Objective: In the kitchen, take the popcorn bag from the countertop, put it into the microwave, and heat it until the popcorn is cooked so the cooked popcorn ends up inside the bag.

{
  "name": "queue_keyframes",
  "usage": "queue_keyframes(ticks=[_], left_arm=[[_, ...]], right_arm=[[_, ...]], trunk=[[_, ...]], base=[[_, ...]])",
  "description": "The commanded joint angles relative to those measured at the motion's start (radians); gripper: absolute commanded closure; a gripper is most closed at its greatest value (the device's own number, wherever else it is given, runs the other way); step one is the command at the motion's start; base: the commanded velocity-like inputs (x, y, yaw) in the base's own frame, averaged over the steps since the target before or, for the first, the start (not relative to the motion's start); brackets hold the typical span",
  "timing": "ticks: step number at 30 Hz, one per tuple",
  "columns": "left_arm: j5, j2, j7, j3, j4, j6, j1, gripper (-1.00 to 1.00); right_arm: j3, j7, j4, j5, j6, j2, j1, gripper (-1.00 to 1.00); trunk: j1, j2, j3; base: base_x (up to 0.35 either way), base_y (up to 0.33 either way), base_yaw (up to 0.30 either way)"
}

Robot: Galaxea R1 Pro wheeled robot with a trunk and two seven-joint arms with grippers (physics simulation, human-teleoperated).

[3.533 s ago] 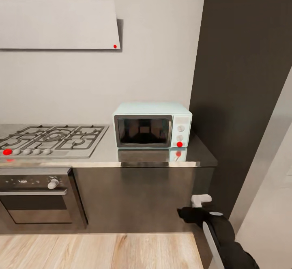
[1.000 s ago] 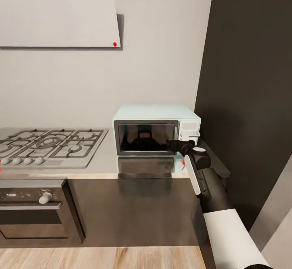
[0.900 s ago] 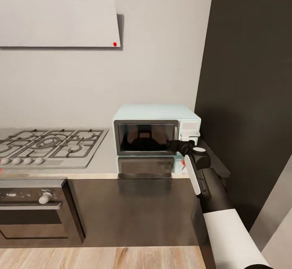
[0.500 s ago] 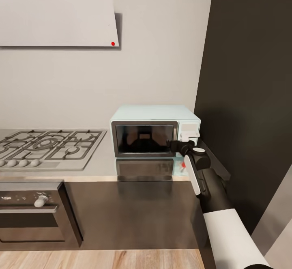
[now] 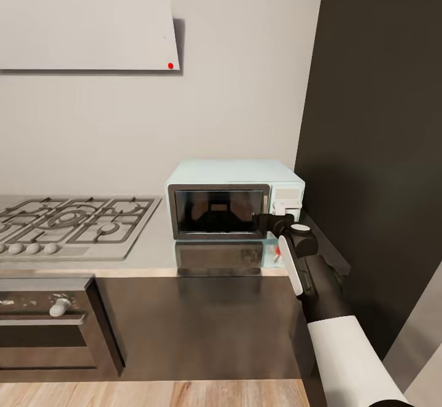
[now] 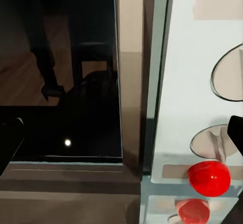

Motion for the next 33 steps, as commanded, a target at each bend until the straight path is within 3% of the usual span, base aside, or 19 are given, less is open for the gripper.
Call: queue_keyframes(ticks=[1,9,26,27,33], left_arm=[[0.007,0.000,0.000,0.000,0.000,-0.002,0.000,-1.00],[0.007,0.000,0.000,0.002,0.000,-0.002,0.000,-1.00],[0.007,0.000,0.000,0.003,0.000,-0.002,0.000,-1.00],[0.007,0.000,0.000,0.002,0.000,-0.002,0.000,-1.00],[0.007,0.000,0.000,-0.001,0.000,-0.002,0.000,-1.00]], right_arm=[[0.001,-0.005,-0.001,-0.001,0.005,0.000,-0.001,-1.00],[0.001,-0.006,-0.001,-0.002,0.005,0.000,-0.001,-1.00],[0.002,-0.010,0.034,-0.001,-0.021,0.000,-0.001,-1.00],[0.002,-0.013,0.046,-0.001,-0.032,0.000,-0.001,1.00],[0.002,-0.016,0.076,-0.001,-0.048,0.001,-0.001,1.00]], trunk=[[0.000,-0.001,-0.001],[0.000,-0.001,-0.001],[0.000,-0.001,-0.001],[0.000,-0.001,-0.001],[0.000,-0.001,-0.001]], base=[[0.028,0.000,0.000],[0.190,0.000,0.000],[0.006,0.000,0.000],[0.000,0.000,0.000],[0.000,0.000,0.000]])
